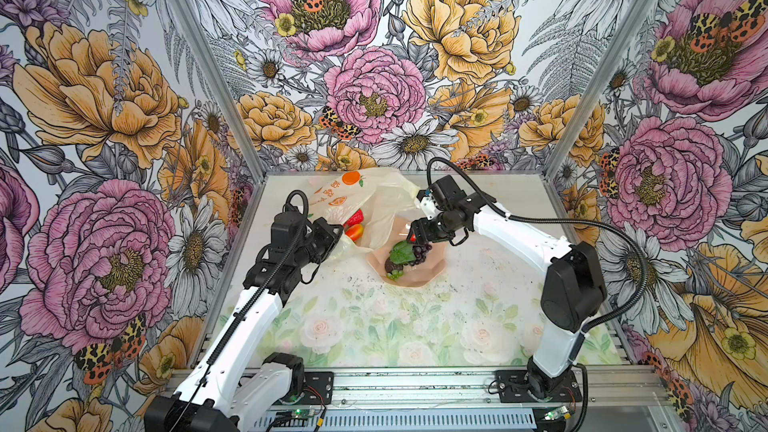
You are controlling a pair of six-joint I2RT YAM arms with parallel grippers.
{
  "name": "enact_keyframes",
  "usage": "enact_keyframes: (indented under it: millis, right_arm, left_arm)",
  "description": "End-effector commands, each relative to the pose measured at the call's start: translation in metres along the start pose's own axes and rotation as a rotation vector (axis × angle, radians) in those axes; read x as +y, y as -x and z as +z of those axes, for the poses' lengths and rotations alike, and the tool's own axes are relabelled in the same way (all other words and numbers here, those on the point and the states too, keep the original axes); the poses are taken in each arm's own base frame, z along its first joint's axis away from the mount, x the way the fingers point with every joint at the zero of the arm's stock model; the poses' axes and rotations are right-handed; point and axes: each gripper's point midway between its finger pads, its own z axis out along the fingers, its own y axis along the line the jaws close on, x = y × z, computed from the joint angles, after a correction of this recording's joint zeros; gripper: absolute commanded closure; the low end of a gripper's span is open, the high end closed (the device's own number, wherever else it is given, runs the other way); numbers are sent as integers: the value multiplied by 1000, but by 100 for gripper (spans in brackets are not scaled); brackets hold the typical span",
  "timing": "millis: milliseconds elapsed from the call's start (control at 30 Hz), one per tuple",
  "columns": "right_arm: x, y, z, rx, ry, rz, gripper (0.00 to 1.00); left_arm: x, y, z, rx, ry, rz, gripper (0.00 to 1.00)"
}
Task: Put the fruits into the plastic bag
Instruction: 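Lift the second mango with the right gripper toward the bag mouth, then lower the mango into the bag mouth and open the right gripper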
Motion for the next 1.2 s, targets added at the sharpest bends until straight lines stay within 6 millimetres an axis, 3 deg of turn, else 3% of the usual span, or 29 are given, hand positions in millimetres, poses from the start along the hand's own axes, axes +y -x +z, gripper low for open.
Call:
enact_keyframes:
  millis: [0, 300, 533, 633, 867, 1167]
  right_arm:
    - [22, 11, -32, -87, 90, 43, 32]
    - [65, 36, -78, -164, 250, 66, 32]
    - [97, 58, -72, -139, 354, 61, 32]
    - [109, 64, -55, -106, 379, 51, 32]
    - [122, 70, 9, 12, 418, 76, 33]
    - [116, 85, 76, 72, 406, 125, 33]
  left_arm:
    - [-13, 0, 1, 0, -55, 48, 100]
    - [-14, -4, -5, 35, -41, 88, 100]
    - [-13, -6, -11, 25, -46, 88, 100]
    - [-12, -7, -13, 18, -49, 86, 100]
    - [-12, -13, -15, 16, -52, 87, 100]
    - [-23, -35, -7, 55, -77, 132, 100]
